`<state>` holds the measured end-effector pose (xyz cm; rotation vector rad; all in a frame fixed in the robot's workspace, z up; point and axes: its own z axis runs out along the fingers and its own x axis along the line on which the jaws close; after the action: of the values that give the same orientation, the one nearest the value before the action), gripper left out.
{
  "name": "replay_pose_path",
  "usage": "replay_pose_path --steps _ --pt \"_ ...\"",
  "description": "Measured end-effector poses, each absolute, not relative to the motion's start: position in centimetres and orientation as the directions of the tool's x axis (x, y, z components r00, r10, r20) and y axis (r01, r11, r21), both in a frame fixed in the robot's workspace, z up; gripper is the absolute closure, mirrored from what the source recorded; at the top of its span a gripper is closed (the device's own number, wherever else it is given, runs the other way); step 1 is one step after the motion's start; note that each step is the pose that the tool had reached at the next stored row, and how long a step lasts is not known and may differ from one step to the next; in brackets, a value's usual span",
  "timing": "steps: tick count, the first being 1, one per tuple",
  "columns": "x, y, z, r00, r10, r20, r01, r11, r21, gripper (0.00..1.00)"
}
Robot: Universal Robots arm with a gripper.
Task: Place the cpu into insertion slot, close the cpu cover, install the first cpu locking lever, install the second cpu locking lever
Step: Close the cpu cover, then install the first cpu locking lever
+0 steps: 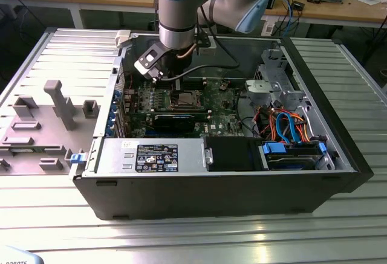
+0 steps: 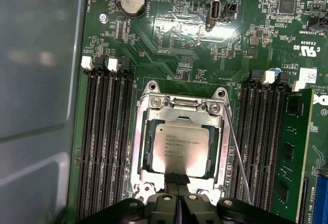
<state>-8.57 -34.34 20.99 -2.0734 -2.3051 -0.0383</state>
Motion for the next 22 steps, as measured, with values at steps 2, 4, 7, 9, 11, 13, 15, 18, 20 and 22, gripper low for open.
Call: replay_pose_path --steps 2,4,7,9,11,13,15,18,20,22 --pt "-8.6 -34.3 21.3 -0.105 0.993 0.047 0.994 0.106 -0.009 0.89" --pt "-8.5 -34.3 21.3 -0.105 0.993 0.047 0.994 0.106 -0.009 0.89" --pt "-7.8 -34.3 21.3 -0.105 0.993 0.047 0.994 0.105 -0.009 0.89" --pt "-7.4 -34.3 21.3 -0.105 0.993 0.047 0.994 0.105 -0.009 0.89" --pt "-6.0 -34.3 21.2 -0.105 0.993 0.047 0.994 0.105 -0.009 0.89" --pt "-5.9 -34.3 21.2 -0.105 0.993 0.047 0.994 0.105 -0.009 0.89" --pt "-5.9 -34.3 21.2 -0.105 0.993 0.047 0.994 0.105 -0.009 0.89" --pt "-5.8 -34.3 21.2 -0.105 0.993 0.047 0.994 0.105 -0.009 0.89" --pt "-5.8 -34.3 21.3 -0.105 0.993 0.047 0.994 0.105 -0.009 0.89" --pt "-5.8 -34.3 21.3 -0.105 0.993 0.047 0.994 0.105 -0.009 0.89"
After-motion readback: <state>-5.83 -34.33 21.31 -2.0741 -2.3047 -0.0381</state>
